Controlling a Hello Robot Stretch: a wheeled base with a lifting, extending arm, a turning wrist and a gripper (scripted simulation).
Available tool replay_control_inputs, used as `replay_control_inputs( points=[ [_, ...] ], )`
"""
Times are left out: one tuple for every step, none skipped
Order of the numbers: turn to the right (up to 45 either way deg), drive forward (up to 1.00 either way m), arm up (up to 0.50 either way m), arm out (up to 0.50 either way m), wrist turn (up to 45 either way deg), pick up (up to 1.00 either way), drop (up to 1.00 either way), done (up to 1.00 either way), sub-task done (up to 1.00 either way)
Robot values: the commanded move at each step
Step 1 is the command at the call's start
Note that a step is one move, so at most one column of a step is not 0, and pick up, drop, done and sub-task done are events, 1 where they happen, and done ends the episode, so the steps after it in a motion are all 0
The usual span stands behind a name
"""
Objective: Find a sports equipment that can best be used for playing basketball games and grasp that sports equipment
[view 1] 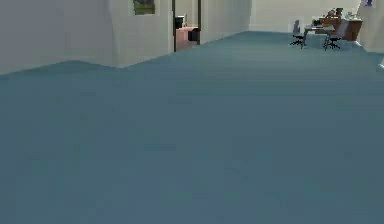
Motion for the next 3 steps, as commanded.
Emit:
replay_control_inputs(
  points=[
    [30.0, 0.00, 0.00, 0.00, 0.0, 0.00, 0.00, 0.00, 0.00],
    [0.0, 0.15, 0.00, 0.00, 0.0, 0.00, 0.00, 0.00, 0.00],
    [-30.0, 0.00, 0.00, 0.00, 0.0, 0.00, 0.00, 0.00, 0.00]
  ],
)
